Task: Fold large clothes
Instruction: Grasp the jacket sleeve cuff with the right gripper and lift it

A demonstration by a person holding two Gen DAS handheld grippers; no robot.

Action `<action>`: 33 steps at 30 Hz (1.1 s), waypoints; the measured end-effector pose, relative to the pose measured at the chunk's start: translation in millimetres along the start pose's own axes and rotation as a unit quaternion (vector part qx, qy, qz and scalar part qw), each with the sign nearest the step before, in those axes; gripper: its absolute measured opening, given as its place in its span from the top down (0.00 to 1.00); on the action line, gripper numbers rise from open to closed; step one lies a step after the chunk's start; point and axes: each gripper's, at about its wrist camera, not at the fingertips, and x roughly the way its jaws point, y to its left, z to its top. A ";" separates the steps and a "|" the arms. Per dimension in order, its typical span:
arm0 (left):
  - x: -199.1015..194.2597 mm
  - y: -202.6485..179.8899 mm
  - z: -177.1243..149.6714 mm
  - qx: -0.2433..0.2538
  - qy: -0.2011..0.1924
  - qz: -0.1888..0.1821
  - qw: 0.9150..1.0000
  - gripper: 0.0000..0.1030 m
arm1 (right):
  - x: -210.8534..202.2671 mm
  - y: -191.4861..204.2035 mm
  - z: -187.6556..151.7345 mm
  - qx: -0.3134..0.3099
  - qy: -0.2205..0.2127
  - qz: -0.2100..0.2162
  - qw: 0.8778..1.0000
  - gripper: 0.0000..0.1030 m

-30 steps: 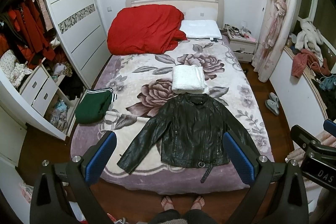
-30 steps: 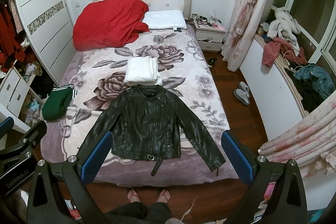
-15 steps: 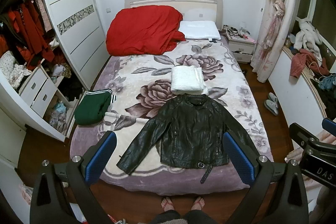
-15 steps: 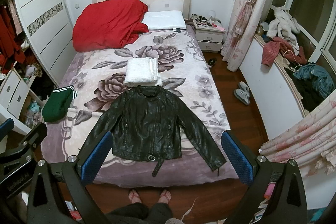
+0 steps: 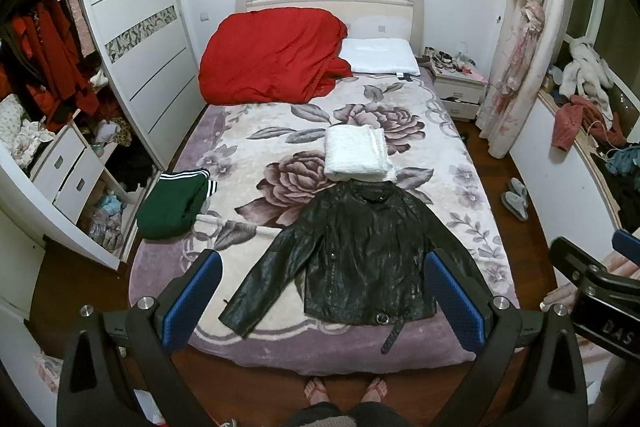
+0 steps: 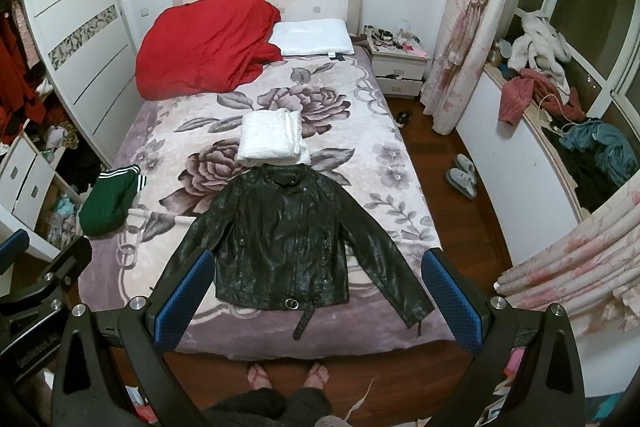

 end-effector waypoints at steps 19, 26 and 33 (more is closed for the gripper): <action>282.4 -65.5 -45.8 0.035 0.111 0.123 0.986 0.00 | 417.6 -264.6 -175.3 0.429 0.201 -0.021 0.880 0.18; 404.3 -105.6 -111.4 0.088 0.203 0.162 0.962 0.00 | 562.0 -337.8 -356.5 0.636 0.249 0.017 0.730 0.17; 487.1 -159.8 -141.8 0.129 0.236 0.165 0.949 0.00 | 604.3 -334.4 -446.6 0.786 0.124 0.050 0.603 0.16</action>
